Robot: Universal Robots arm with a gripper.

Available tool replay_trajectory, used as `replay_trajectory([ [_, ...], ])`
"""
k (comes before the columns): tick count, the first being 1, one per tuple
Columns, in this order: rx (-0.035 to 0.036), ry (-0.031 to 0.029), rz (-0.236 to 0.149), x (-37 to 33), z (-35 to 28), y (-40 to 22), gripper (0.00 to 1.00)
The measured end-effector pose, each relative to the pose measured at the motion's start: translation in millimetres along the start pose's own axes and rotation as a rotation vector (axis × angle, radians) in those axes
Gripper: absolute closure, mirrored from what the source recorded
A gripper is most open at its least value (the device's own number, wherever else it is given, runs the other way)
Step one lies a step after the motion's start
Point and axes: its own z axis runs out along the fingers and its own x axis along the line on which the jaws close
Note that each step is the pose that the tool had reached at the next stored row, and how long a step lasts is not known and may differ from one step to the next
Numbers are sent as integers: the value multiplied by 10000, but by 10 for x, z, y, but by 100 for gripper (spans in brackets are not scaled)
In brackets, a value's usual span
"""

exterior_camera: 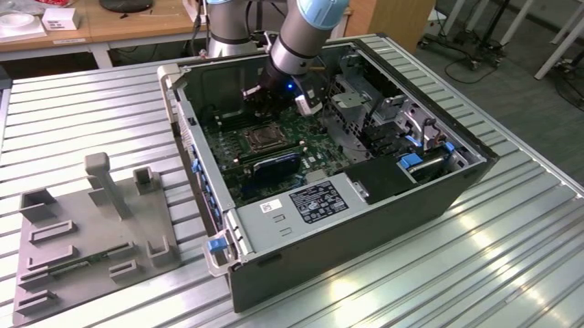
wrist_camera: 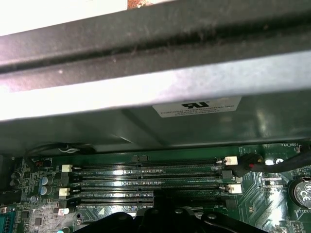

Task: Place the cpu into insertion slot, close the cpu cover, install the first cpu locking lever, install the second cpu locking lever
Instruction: 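Install the first cpu locking lever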

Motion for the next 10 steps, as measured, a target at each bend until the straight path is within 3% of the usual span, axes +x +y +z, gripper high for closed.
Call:
replay_trajectory([
  [10, 0, 0, 1, -7, -2, -2, 89],
])
